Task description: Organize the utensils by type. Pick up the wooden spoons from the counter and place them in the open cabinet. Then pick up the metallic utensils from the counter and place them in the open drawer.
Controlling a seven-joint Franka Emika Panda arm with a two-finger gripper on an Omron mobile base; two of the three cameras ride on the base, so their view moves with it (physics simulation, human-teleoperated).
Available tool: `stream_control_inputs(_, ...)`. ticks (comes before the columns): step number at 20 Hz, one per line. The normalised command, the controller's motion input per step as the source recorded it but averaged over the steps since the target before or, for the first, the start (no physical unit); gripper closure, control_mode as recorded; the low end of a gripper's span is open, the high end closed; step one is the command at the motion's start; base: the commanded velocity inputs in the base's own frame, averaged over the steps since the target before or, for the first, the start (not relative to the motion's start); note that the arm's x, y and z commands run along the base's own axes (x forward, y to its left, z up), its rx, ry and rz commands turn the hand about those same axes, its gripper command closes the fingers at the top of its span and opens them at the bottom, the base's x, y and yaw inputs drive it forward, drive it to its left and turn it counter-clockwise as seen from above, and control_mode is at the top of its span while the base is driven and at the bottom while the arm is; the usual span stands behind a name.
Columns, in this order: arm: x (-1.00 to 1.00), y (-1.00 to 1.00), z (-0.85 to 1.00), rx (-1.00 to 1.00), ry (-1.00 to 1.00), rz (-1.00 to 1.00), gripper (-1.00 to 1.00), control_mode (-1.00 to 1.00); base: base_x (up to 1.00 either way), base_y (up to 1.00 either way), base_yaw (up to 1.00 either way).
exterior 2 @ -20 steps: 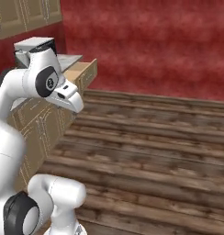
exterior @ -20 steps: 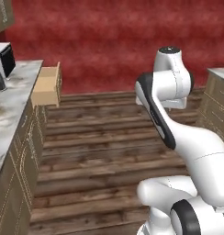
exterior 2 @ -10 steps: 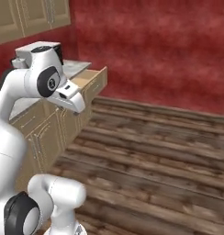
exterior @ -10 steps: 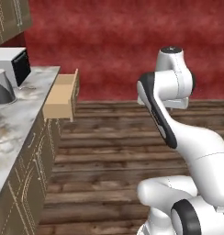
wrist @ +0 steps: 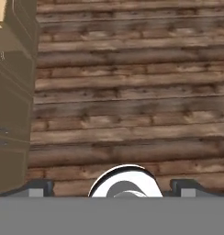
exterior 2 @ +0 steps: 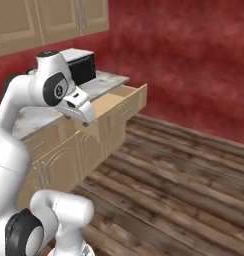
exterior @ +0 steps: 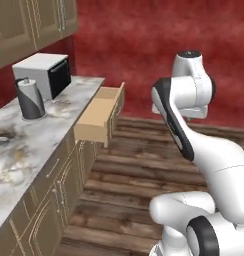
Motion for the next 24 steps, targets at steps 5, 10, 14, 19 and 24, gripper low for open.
stream_control_inputs(5, 0.0, 0.0, 0.0, 0.0, 0.0, 0.0, -1.0, 1.0, 0.7, 0.0, 0.61)
stream_control_inputs(10, 0.0, 0.0, 0.0, 0.0, 0.0, 0.0, -1.0, 1.0, 0.68, -0.01, 0.64)
stream_control_inputs(14, 0.0, 0.0, 0.0, 0.0, 0.0, 0.0, -1.0, 1.0, 0.73, -0.09, 0.56)
stream_control_inputs(19, 0.0, 0.0, 0.0, 0.0, 0.0, 0.0, -1.0, 1.0, 0.69, -0.16, 0.57)
stream_control_inputs(24, 0.0, 0.0, 0.0, 0.0, 0.0, 0.0, -1.0, 1.0, 0.58, -0.32, 0.47)
